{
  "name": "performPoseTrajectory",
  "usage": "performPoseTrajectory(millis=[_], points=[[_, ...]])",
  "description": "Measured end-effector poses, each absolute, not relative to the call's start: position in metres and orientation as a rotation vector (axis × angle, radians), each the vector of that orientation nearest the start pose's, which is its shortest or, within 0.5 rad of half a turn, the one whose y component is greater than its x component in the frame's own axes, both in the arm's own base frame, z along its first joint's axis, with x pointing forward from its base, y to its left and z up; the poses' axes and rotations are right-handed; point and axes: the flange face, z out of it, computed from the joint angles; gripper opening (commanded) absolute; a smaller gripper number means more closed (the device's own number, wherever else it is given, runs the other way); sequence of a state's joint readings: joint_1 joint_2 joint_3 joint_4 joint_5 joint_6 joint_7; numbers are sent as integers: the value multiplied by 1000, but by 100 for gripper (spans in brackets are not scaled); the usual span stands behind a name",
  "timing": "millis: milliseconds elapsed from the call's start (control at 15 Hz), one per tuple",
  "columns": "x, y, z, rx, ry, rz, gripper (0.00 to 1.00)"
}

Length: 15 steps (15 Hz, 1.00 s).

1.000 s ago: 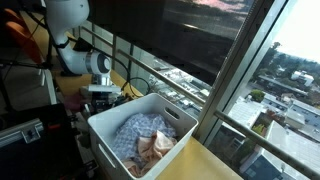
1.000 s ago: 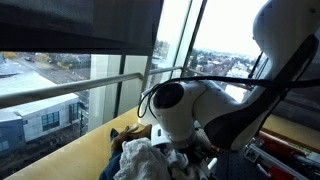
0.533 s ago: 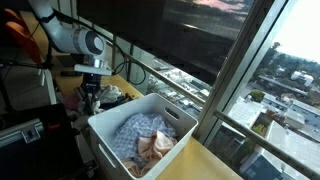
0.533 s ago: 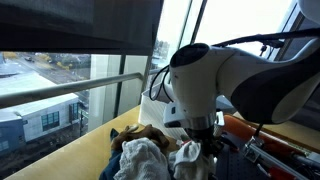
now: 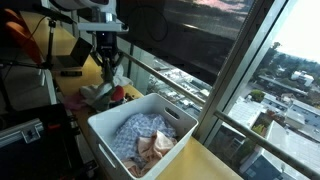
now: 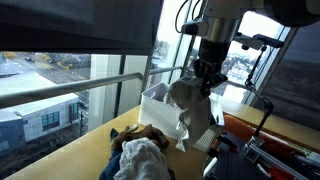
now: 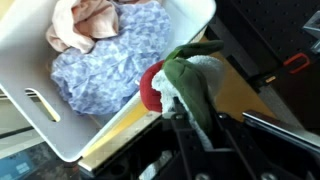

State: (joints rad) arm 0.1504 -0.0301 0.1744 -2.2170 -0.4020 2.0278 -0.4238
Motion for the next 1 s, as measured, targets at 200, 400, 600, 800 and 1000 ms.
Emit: performPoseTrajectory(millis=[200, 400, 600, 800, 1000], points=[[504, 96, 455, -3212, -1423, 92, 5], [519, 41, 523, -3315, -1231, -43, 5], [530, -18, 563, -3380, -1077, -95, 5], [539, -62, 556, -3410, -956, -46, 5], [547, -87, 529, -3408, -886, 48, 5]])
